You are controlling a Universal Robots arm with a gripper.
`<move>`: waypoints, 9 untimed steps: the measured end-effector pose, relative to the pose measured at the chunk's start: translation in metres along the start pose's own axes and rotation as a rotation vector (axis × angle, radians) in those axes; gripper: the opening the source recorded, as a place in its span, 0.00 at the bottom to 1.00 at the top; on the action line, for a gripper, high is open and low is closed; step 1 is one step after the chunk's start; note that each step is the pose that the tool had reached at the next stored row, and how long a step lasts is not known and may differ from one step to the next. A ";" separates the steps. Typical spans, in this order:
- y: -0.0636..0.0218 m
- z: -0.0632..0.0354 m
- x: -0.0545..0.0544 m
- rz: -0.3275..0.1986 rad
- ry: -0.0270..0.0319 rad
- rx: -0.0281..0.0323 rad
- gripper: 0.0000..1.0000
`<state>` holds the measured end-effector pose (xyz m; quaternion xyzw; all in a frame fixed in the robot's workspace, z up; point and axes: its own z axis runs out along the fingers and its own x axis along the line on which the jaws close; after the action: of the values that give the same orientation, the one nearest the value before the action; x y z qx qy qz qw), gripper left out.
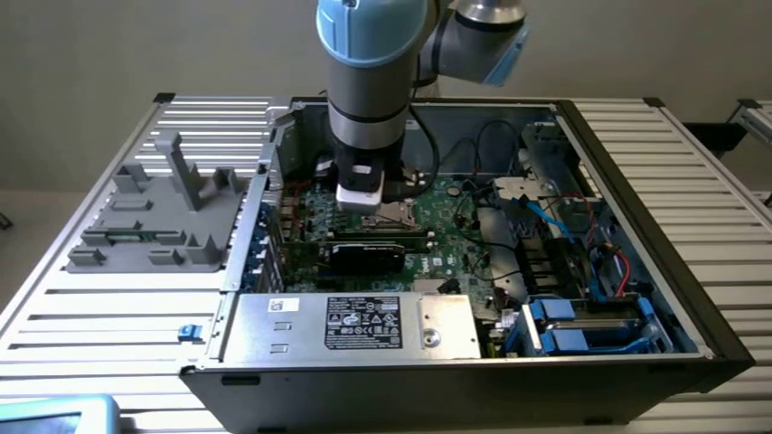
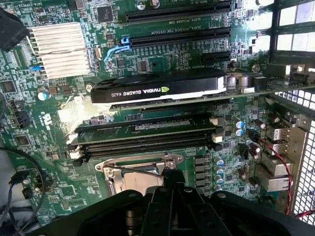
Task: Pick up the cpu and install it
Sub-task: 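Install the second cpu locking lever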
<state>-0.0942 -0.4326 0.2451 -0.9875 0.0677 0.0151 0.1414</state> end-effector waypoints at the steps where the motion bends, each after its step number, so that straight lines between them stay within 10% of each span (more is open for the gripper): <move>1: 0.0004 0.0008 -0.001 0.001 -0.0014 0.0010 0.11; 9: 0.0001 0.0014 -0.001 0.003 -0.0099 0.0015 0.11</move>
<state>-0.0952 -0.4321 0.2438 -0.9872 0.0686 0.0202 0.1424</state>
